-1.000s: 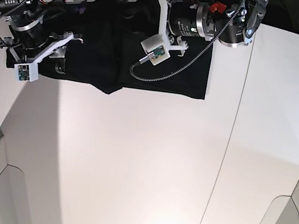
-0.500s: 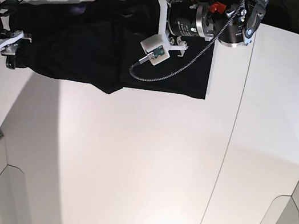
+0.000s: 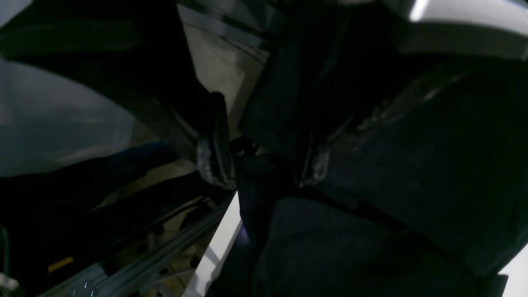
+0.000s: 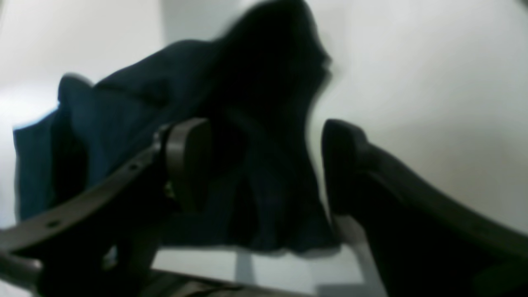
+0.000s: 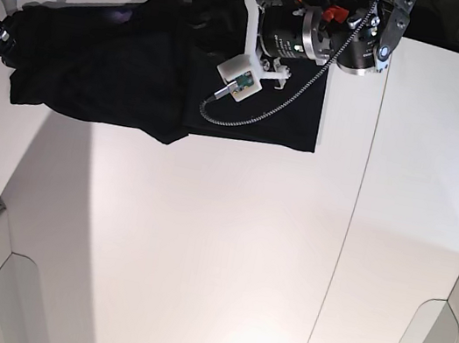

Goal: Fold the T-shirt properly

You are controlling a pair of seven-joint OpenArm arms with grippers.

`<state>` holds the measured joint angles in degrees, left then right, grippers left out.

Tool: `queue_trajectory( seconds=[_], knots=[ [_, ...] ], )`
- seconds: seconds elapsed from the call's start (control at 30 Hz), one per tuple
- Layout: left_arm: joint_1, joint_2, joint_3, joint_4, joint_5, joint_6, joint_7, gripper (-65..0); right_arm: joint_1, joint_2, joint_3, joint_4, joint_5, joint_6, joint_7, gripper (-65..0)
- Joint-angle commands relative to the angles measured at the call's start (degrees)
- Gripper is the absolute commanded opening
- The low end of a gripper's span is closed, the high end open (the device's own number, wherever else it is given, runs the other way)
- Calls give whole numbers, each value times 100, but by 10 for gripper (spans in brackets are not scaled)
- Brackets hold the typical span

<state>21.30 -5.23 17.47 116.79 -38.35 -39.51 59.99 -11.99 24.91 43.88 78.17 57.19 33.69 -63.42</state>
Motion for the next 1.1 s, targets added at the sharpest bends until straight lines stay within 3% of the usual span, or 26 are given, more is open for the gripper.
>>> queue_trajectory(
  seconds=[0.0, 0.23, 0.47, 0.67, 0.73, 0.9, 1.07],
  knots=[
    [-52, 28, 13, 107, -127, -49, -109, -362, 173, 181, 39, -136, 214, 46, 50, -238],
    [-52, 31, 13, 107, -127, -49, -111, -362, 710, 267, -201, -1130, 365, 68, -96, -238],
    [-55, 31, 13, 107, -127, -49, -116, -362, 752, 260, -1091, -1169, 391, 61, -133, -238],
    [-55, 31, 7, 157, -129, -49, -192, -362, 785, 256, -1207, -1145, 498, 61, -136, -245],
    [-52, 28, 7, 262, -125, -49, -186, -362, 785, 256, -1207, -1115, 496, 59, -140, -309],
    [-46, 28, -83, 629, -120, -49, 118, -395, 791, 254, -1207, -1010, 498, 59, -221, -631],
    [-33, 28, -713, 647, 328, -48, 127, -574, 988, 254, -1207, -876, 498, 57, -435, -650]
  ],
)
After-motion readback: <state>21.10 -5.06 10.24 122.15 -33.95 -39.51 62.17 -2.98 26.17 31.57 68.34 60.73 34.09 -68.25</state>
